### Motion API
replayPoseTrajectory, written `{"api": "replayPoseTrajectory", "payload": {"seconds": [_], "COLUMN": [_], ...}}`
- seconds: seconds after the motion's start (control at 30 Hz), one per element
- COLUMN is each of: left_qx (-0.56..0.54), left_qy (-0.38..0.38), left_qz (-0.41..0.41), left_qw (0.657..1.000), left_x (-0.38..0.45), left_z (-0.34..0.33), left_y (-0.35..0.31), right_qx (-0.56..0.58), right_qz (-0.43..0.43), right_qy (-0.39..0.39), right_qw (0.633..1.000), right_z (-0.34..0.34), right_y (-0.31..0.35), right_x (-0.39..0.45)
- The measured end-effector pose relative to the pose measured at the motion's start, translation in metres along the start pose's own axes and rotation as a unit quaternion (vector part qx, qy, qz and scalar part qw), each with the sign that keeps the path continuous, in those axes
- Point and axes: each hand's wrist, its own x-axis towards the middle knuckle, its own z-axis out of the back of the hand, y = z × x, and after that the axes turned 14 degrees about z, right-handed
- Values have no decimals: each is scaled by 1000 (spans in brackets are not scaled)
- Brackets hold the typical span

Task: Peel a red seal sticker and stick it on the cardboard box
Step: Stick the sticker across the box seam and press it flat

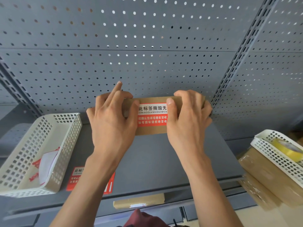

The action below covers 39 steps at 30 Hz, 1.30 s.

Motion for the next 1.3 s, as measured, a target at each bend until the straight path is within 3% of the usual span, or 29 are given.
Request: {"api": "replayPoseTrajectory", "payload": {"seconds": [0.2,0.8,1.3], "left_qx": [-8,75,76], "left_qy": [-1,43,56], "left_qz": [-3,-115,-133], "left_qw": [1000,990,987], "left_x": [3,3,11], "left_z": [1,4,8], "left_y": [-1,17,22], "right_qx": [9,40,47], "right_qz": [0,10,16], "right_qy": [6,42,70], "right_qw": [1000,998,996], "right_z": [3,12,16], "right_y": [-4,-9,-1], "right_x": [6,6,1]}}
